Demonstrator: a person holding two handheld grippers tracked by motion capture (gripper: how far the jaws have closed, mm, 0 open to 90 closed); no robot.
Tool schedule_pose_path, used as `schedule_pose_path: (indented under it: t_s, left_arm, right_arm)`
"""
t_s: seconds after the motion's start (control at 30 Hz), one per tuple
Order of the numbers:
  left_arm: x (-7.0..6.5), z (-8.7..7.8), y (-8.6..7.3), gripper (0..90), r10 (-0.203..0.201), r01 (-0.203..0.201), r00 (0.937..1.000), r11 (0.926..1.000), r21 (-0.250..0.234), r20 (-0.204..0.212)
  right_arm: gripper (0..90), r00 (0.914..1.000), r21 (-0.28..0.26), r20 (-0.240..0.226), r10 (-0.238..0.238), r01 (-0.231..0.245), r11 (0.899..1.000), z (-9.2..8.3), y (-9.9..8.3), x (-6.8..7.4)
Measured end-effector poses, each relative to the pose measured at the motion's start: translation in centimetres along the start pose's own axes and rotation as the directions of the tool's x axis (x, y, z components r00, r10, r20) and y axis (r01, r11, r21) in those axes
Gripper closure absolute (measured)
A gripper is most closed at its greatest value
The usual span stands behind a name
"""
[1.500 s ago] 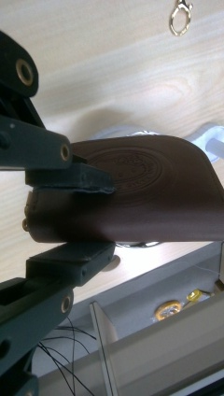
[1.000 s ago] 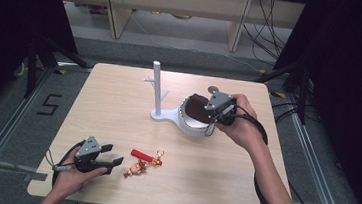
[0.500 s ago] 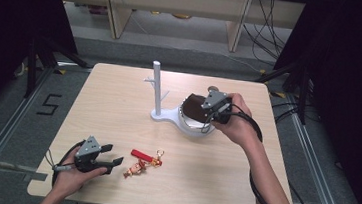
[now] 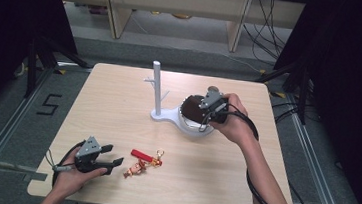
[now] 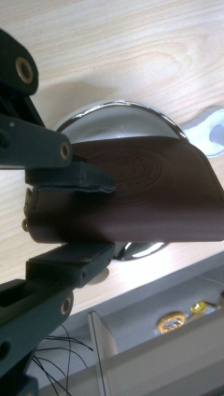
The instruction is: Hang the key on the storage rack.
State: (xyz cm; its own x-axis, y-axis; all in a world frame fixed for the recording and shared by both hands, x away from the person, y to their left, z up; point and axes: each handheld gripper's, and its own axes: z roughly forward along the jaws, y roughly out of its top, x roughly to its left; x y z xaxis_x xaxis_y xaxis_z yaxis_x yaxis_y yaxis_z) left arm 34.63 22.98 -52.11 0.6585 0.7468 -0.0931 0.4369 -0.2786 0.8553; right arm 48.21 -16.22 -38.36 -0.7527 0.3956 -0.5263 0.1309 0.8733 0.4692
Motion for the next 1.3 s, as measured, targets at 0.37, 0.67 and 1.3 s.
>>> schedule_pose_path:
  t_s: [0.37,0.67,1.3]
  left_arm:
    - [-0.1,0.1,0.0,32.0,0.003,-0.003,1.0000,1.0000,0.001,0.003]
    - [0.0,0.0,-0.1,31.9,-0.002,0.002,1.0000,1.0000,-0.001,0.004]
    - [-0.7,0.2,0.5,28.3,0.019,-0.018,0.9996,0.9997,-0.015,0.023]
  right_arm:
    - [64.0,0.9998,0.012,-0.017,-0.007,0.007,1.000,0.8,0.1,0.0]
    - [55.0,0.9989,0.018,-0.043,0.016,-0.016,1.000,1.5,0.6,-0.1]
    - [62.6,0.9457,-0.113,-0.061,0.319,-0.324,0.939,-3.8,-4.3,1.2]
